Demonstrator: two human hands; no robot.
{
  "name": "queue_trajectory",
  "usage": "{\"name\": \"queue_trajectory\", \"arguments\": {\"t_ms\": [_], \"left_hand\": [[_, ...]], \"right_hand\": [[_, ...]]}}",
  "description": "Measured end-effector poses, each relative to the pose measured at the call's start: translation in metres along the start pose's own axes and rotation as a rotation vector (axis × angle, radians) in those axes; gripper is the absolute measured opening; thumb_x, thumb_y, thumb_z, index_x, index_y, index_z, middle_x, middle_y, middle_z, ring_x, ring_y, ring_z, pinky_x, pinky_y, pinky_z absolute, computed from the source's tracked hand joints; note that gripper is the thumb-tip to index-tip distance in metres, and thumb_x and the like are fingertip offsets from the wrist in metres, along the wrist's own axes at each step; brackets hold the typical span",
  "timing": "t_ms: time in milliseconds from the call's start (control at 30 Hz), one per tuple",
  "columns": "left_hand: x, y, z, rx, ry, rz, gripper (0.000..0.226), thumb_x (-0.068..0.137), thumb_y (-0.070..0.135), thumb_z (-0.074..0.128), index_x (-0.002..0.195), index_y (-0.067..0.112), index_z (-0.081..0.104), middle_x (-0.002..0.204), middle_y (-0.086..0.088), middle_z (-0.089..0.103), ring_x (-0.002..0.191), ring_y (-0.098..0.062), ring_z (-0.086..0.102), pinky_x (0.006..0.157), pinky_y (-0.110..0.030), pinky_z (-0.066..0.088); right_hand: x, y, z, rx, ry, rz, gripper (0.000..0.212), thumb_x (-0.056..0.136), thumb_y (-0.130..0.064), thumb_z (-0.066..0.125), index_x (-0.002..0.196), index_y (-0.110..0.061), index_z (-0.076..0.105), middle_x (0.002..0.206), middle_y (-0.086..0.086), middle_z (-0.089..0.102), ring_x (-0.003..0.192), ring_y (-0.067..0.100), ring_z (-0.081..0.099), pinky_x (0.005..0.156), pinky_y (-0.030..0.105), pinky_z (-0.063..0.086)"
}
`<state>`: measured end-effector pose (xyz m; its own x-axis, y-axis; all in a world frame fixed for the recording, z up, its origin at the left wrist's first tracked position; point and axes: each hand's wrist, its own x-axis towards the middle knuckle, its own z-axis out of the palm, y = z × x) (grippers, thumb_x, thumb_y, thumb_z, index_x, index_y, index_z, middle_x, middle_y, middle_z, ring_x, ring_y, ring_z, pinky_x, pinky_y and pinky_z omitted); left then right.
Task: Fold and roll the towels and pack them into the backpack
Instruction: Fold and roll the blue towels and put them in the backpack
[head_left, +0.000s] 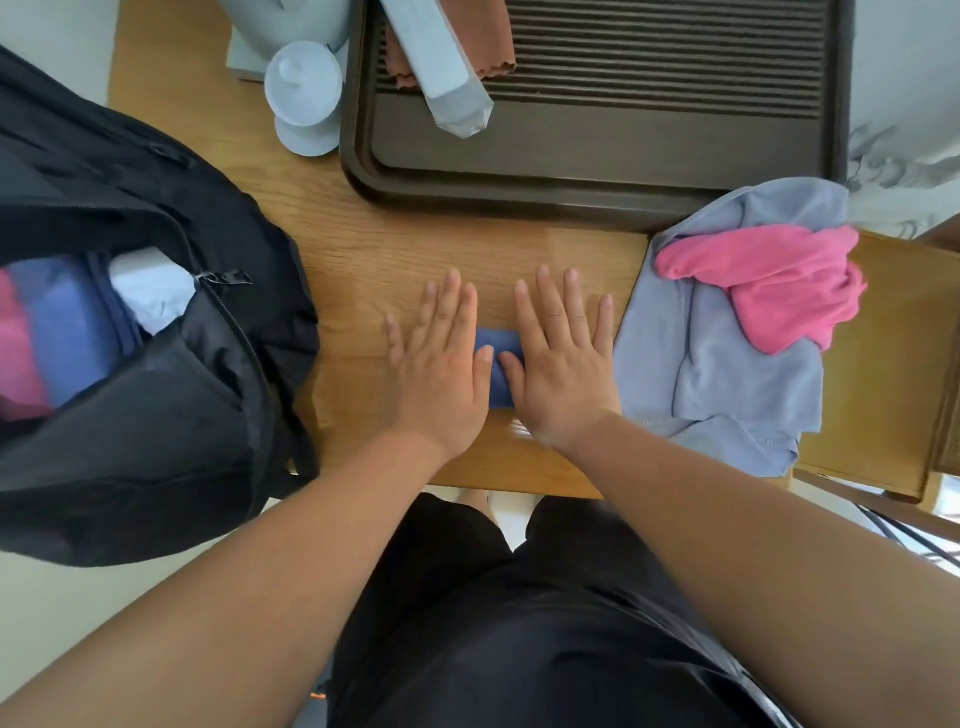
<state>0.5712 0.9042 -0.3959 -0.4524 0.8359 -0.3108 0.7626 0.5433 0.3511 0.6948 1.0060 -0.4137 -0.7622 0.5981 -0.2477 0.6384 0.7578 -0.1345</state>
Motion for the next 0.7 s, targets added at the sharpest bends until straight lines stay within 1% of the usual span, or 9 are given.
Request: {"name": "queue_trajectory", "arguments": {"t_ms": [133,267,433,567,600,633,700], "left_hand": [[0.014,-0.01,0.015,0.104,-0.032,0.042,0.063,0.104,0.045,0.011,0.159,0.021,-0.007,0.168,0.001,-0.014,0.154,-0.019,-0.015,0.123,-0.058,-0.001],[0.015,-0.017,0.021,0.094,-0.039,0.085,0.065,0.102,0.047,0.011,0.16,0.021,-0.005,0.168,0.0,-0.011,0.154,-0.021,-0.013,0.123,-0.057,-0.003],[0.017,-0.019,0.022,0.104,-0.058,0.106,0.065,0.102,0.046,0.013,0.16,0.021,-0.003,0.169,0.0,-0.009,0.155,-0.022,-0.011,0.123,-0.057,0.0],[0.017,-0.016,0.014,0.124,-0.11,0.095,0.066,0.101,0.049,0.007,0.16,0.022,-0.004,0.168,0.002,-0.013,0.154,-0.02,-0.014,0.124,-0.053,-0.001],[0.017,-0.014,0.011,0.12,-0.129,0.088,0.067,0.101,0.05,0.007,0.16,0.022,-0.004,0.168,0.003,-0.013,0.154,-0.019,-0.015,0.124,-0.053,-0.002],[0.017,-0.013,0.007,0.11,-0.153,0.079,0.067,0.101,0.051,0.01,0.16,0.022,-0.003,0.168,0.004,-0.013,0.154,-0.018,-0.015,0.125,-0.052,-0.002],[0.015,-0.015,0.0,0.103,-0.197,0.075,0.071,0.1,0.054,0.019,0.161,0.021,0.004,0.169,0.003,-0.005,0.154,-0.016,-0.011,0.125,-0.05,-0.002]], "right_hand": [[0.0,0.005,0.008,0.081,0.058,-0.019,0.07,0.103,-0.048,0.03,0.16,-0.013,0.01,0.168,0.013,0.005,0.154,0.033,-0.007,0.122,0.06,0.0],[0.002,0.007,0.014,0.145,0.086,-0.033,0.072,0.1,-0.051,0.029,0.159,-0.011,0.018,0.167,0.013,0.012,0.154,0.034,-0.001,0.121,0.062,0.007],[0.003,0.008,0.012,0.142,0.057,-0.058,0.071,0.101,-0.053,0.027,0.159,-0.013,0.019,0.167,0.012,0.015,0.155,0.034,0.0,0.121,0.061,0.007],[0.002,0.009,0.007,0.144,0.016,-0.071,0.07,0.102,-0.055,0.027,0.159,-0.013,0.021,0.167,0.011,0.012,0.155,0.033,0.0,0.122,0.057,0.01],[0.001,0.01,0.004,0.13,0.001,-0.077,0.071,0.102,-0.057,0.027,0.157,-0.012,0.025,0.167,0.011,0.012,0.155,0.033,0.001,0.123,0.056,0.011],[0.001,0.012,0.001,0.111,-0.009,-0.087,0.072,0.101,-0.06,0.028,0.154,-0.012,0.033,0.167,0.011,0.013,0.154,0.033,0.004,0.122,0.056,0.013],[0.0,0.019,-0.009,0.08,-0.026,-0.113,0.072,0.096,-0.067,0.034,0.142,-0.015,0.052,0.165,0.009,0.02,0.152,0.033,0.012,0.122,0.054,0.016]]}}
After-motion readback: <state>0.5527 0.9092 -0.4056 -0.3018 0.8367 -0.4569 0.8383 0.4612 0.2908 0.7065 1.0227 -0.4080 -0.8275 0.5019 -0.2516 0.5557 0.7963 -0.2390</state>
